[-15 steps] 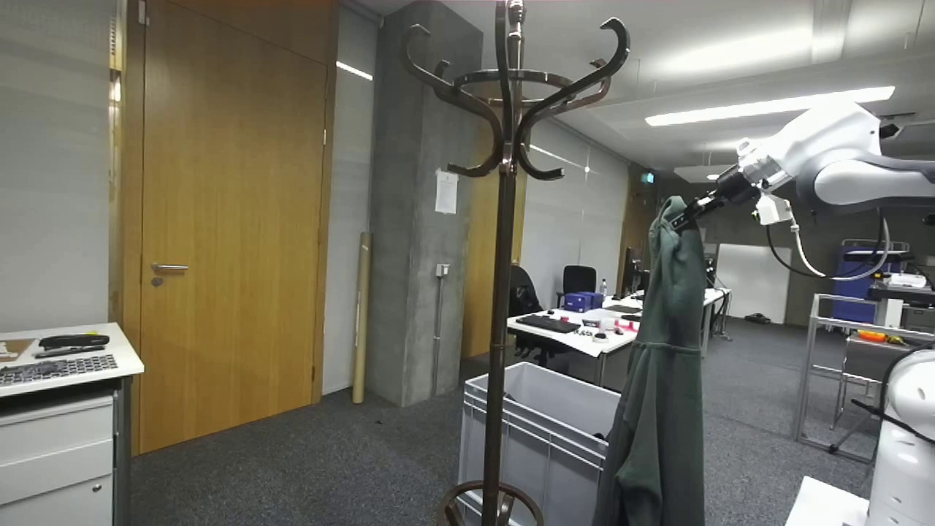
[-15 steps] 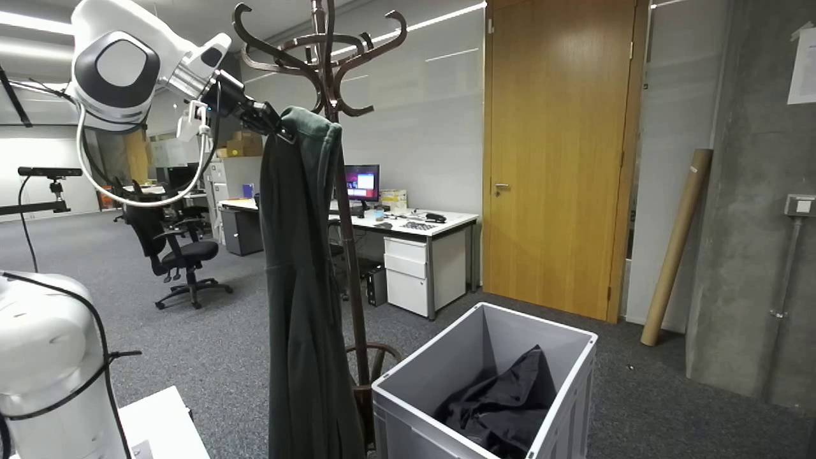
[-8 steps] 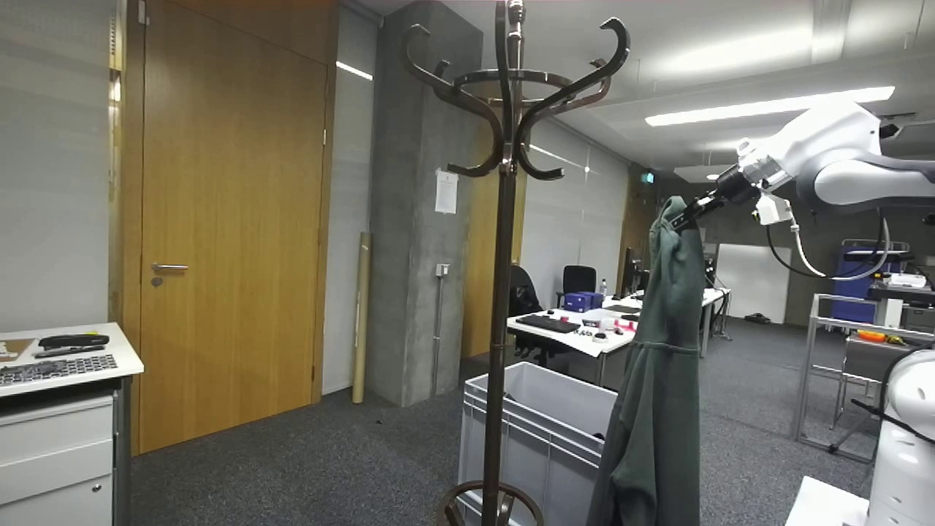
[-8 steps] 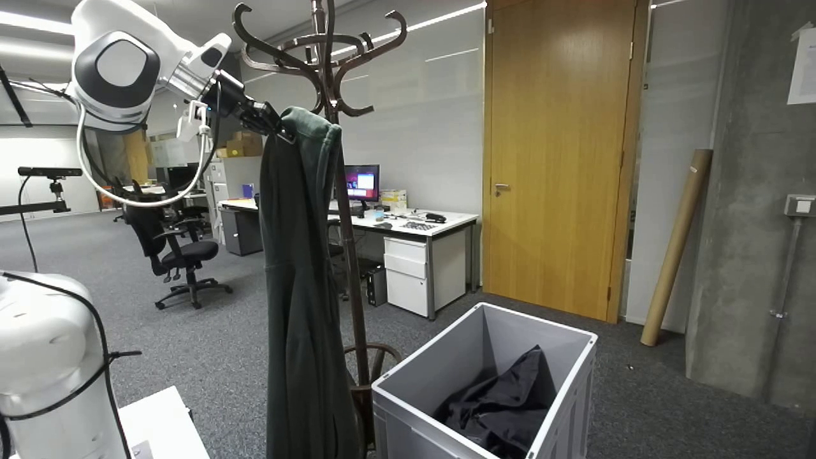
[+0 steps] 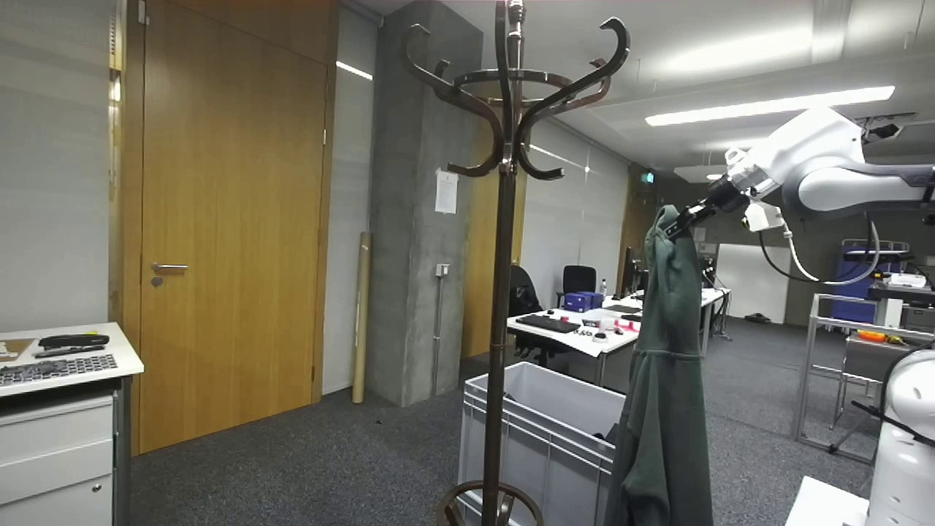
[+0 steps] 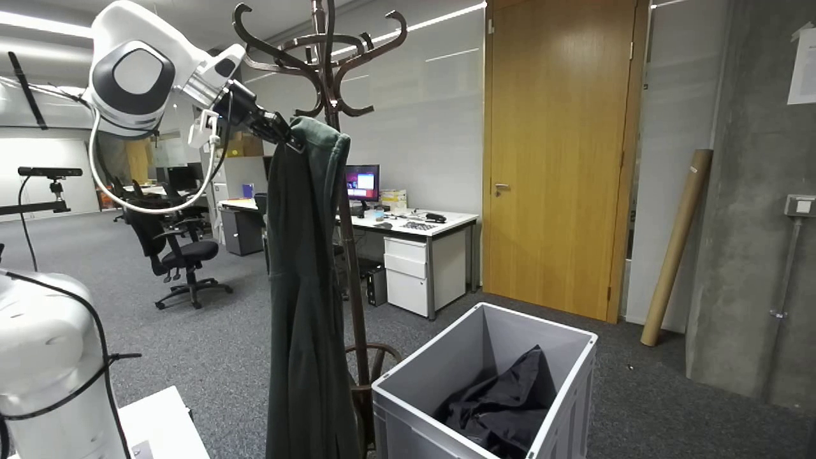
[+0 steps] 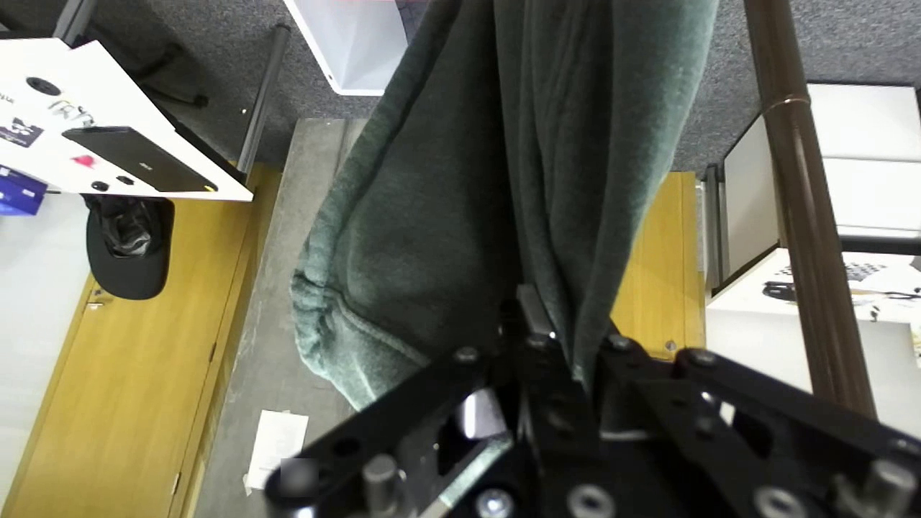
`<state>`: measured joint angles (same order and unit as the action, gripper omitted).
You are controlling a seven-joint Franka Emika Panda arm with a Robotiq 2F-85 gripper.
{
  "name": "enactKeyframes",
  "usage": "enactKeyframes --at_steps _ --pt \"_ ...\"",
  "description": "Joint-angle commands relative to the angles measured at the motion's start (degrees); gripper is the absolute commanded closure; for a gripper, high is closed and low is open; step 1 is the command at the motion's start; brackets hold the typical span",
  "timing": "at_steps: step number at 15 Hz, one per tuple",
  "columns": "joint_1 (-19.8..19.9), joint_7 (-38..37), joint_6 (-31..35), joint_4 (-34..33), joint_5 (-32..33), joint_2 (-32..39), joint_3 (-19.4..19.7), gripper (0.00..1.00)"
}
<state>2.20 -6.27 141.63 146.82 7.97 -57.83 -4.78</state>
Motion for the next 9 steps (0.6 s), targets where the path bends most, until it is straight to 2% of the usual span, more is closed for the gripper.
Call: enactKeyframes --at_steps 1,9 --pt "3.76 -1.03 4.51 -7.28 0.50 8.46 -0.78 0.98" --pt "6.84 -1.07 4.54 -18.25 0.87 19.84 0.18 0.98"
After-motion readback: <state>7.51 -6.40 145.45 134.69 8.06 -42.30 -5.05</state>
